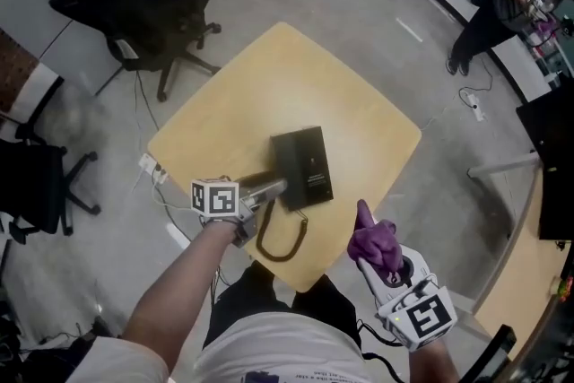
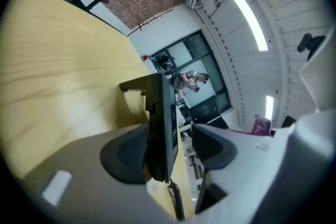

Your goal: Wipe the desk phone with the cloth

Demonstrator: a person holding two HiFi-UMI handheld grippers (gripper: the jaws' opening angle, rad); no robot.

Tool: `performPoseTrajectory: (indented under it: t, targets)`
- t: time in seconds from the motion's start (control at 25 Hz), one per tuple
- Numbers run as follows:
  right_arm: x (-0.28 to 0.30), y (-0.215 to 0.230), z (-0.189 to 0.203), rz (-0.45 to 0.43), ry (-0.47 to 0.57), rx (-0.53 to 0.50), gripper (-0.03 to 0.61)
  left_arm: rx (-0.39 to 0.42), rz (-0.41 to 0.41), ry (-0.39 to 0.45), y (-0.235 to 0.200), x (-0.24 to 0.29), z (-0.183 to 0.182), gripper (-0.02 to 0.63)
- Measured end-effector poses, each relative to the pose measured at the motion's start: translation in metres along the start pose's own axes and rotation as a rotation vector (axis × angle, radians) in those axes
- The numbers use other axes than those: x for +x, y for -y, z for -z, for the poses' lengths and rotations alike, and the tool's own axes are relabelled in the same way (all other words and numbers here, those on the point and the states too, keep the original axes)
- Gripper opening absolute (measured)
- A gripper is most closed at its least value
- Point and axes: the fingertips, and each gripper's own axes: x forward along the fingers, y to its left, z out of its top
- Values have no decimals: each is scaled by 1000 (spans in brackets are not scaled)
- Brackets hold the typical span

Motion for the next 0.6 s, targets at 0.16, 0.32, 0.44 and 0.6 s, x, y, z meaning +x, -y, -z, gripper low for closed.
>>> performPoseTrajectory:
  t: [0.16, 0.32, 0.44, 0.6]
  targets:
    - [3, -9, -1, 45, -37, 24, 106, -60, 56, -38, -6, 25, -6, 267]
    - [-2, -8, 4, 87, -79, 61, 106, -140, 134, -45, 0, 50, -14, 263]
    - [-1, -6, 1, 103, -91, 76, 106, -191, 162, -63, 1, 58, -16, 220]
    - [0, -5, 4, 125, -114, 91, 106, -191, 173, -87, 1, 61, -17, 184]
